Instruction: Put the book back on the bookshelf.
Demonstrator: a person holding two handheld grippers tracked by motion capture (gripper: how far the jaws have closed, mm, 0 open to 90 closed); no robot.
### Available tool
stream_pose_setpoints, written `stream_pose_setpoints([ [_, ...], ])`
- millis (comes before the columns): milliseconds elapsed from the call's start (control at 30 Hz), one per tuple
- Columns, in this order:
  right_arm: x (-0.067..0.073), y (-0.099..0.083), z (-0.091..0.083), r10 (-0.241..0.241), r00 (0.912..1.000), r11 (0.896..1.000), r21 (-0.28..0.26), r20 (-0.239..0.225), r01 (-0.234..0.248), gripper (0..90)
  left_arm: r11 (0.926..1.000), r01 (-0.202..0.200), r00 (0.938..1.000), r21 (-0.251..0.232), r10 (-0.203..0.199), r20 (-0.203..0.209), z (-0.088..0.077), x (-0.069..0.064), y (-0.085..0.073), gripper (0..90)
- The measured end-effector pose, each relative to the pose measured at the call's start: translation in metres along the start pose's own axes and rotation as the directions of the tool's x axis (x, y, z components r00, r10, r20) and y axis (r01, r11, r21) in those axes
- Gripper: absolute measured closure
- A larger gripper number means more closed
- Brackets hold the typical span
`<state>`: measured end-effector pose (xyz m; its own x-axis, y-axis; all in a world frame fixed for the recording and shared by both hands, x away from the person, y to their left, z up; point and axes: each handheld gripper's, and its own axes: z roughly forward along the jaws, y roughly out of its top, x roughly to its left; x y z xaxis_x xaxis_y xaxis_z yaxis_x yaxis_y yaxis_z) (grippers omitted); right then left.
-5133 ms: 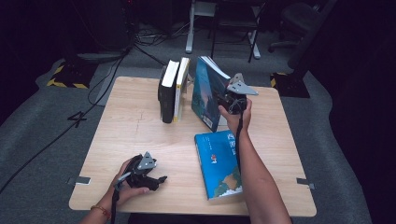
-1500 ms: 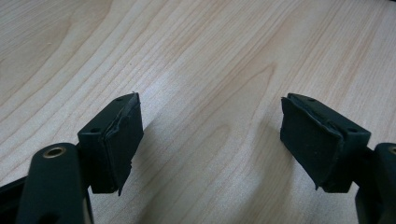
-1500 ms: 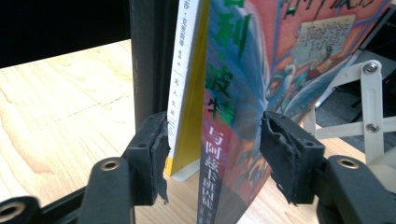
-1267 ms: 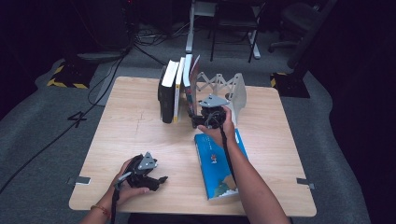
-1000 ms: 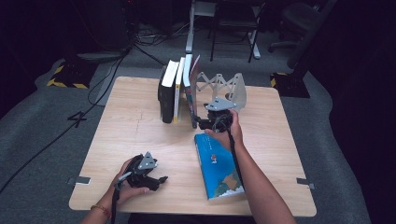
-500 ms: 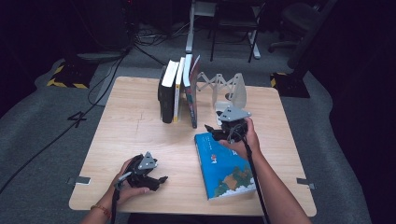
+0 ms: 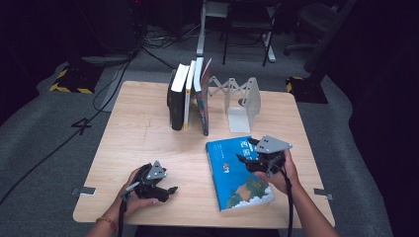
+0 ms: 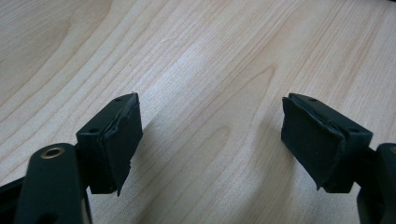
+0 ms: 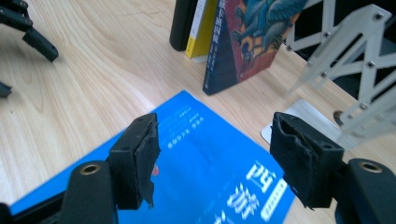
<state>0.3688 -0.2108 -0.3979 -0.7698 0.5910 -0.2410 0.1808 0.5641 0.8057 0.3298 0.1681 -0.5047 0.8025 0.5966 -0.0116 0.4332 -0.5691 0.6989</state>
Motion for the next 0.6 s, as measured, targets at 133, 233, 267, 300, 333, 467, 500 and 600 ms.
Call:
stream_pose_setpoints([
  [133, 0.002, -0.012, -0.008, -0.002, 1.0000, 1.000, 0.016, -0.005, 0.002, 33.7, 1.0000, 0.001, 1.0000, 0.000, -0.001, 0.000, 0.000, 0.000, 0.000, 20.9],
  [233, 0.004, -0.021, -0.016, 0.010, 0.9999, 1.000, 0.012, -0.012, -0.010, 33.6, 1.0000, 0.001, 1.0000, 0.000, -0.001, 0.000, 0.000, 0.000, 0.000, 20.9],
  [267, 0.004, -0.023, -0.018, 0.014, 0.9998, 1.000, 0.010, -0.013, -0.014, 33.6, 1.0000, 0.000, 1.0000, 0.000, 0.000, 0.000, 0.000, 0.000, 0.000, 20.9],
  [300, 0.005, -0.025, -0.021, 0.014, 0.9998, 1.000, 0.010, -0.016, -0.014, 33.6, 1.0000, 0.000, 1.0000, 0.000, 0.000, 0.000, 0.000, 0.000, 0.000, 20.9],
  [333, 0.005, -0.028, -0.023, 0.014, 0.9997, 1.000, 0.012, -0.017, -0.014, 33.5, 1.0000, 0.001, 1.0000, 0.000, -0.001, 0.000, 0.000, 0.000, 0.000, 20.9],
  [467, 0.006, -0.040, -0.033, 0.029, 0.9994, 0.999, 0.018, -0.019, -0.029, 33.5, 1.0000, 0.000, 1.0000, -0.001, 0.000, 0.000, 0.000, 0.000, 0.000, 20.9],
  [500, 0.005, -0.043, -0.035, 0.035, 0.9992, 0.999, 0.020, -0.021, -0.035, 33.5, 1.0000, 0.000, 1.0000, 0.000, 0.000, 0.000, 0.000, 0.000, 0.000, 21.0],
  [600, 0.005, -0.053, -0.041, 0.039, 0.9991, 0.999, 0.030, -0.014, -0.039, 33.4, 1.0000, 0.000, 1.0000, -0.001, 0.000, 0.000, 0.000, 0.000, 0.000, 20.9],
])
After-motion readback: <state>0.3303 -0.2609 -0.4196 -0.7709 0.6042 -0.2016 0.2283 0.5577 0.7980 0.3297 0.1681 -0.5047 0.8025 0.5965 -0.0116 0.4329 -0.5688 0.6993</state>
